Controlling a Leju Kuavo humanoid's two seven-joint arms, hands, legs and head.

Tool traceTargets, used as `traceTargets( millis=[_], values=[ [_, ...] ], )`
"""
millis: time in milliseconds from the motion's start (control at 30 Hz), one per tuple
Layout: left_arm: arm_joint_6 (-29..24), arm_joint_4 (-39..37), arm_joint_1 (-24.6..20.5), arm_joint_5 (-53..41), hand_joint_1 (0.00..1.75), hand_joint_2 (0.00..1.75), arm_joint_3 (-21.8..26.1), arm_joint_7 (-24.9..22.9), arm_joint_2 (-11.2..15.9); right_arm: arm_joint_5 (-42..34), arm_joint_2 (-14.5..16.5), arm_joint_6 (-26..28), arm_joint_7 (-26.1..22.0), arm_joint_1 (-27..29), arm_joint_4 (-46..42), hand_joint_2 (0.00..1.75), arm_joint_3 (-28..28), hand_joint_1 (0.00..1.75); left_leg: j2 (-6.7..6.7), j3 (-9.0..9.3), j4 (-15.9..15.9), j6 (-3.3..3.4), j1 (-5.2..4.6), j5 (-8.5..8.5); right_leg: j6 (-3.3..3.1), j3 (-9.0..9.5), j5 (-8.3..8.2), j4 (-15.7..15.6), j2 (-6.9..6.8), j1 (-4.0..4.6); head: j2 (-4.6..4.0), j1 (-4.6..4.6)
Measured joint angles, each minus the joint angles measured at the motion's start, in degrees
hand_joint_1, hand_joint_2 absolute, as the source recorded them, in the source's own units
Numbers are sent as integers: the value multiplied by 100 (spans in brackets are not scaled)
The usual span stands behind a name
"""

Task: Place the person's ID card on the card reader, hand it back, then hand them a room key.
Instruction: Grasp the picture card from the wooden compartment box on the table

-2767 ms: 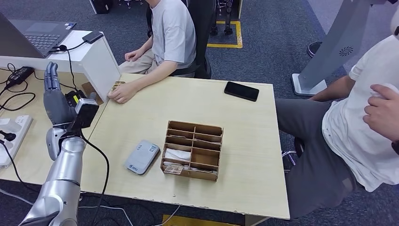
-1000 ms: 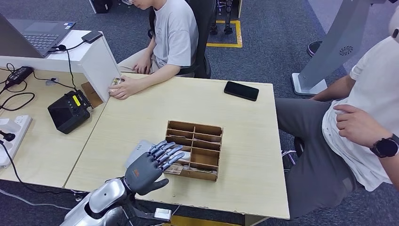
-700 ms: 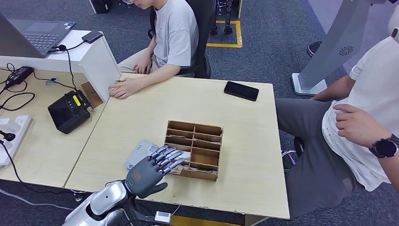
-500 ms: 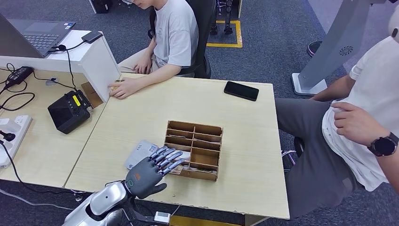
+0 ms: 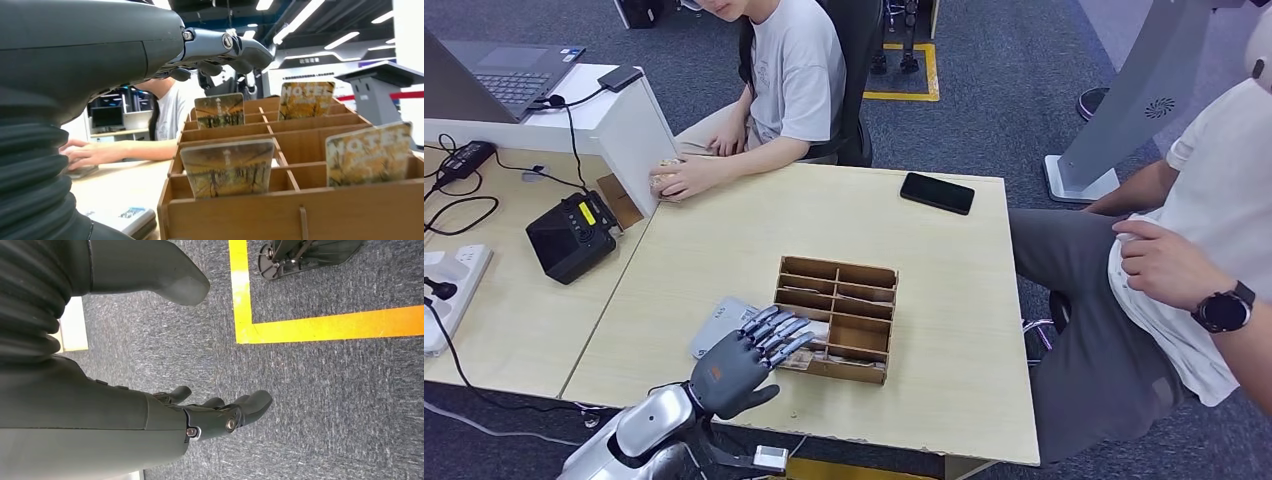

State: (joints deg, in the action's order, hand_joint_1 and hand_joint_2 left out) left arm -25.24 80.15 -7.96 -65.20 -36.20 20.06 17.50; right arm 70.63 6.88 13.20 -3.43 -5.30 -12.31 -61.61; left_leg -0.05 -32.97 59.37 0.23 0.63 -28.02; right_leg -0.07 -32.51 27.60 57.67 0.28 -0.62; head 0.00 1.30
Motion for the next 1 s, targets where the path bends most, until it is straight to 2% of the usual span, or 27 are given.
traceTargets(
  millis=[400, 700, 733, 833, 867, 1000],
  values=[
    [-9, -341, -179, -9, 0, 175, 0, -140, -239, 13, 0, -2, -22, -3, 0, 175, 0, 0, 0, 0, 0, 0, 0, 0, 0, 0, 0, 0, 0, 0, 0, 0],
    [-22, -666, -219, 9, 0, 175, 2, -179, -301, 17, 0, -1, -35, -3, 0, 175, 0, 0, 0, 0, 0, 0, 0, 0, 0, 0, 0, 0, 0, 0, 0, -1],
    [-22, -686, -219, 9, 23, 175, 2, -179, -303, 17, 0, -1, -35, -3, 0, 175, 0, 0, 0, 0, 0, 0, 0, 0, 0, 0, 0, 0, 0, 0, 0, 0],
    [-17, -735, -219, 37, 154, 175, 2, -161, -308, 17, 0, -1, -35, -3, 0, 175, 0, 0, 0, 0, 0, 0, 0, 0, 0, 0, 0, 0, 0, 0, 0, 1],
    [-11, -744, -219, 75, 175, 175, 2, -134, -308, 18, 0, 0, -35, -3, 0, 175, 0, 0, 0, 0, 0, 0, 0, 0, 0, 0, 0, 0, 0, 0, 0, 1],
    [51, -750, -218, 305, 175, 175, 2, 3, -312, 20, 0, 0, -38, -3, 0, 175, 0, 0, 0, -1, 0, 0, 0, 0, 0, 0, 0, 0, 0, 0, 0, -1]
  ],
)
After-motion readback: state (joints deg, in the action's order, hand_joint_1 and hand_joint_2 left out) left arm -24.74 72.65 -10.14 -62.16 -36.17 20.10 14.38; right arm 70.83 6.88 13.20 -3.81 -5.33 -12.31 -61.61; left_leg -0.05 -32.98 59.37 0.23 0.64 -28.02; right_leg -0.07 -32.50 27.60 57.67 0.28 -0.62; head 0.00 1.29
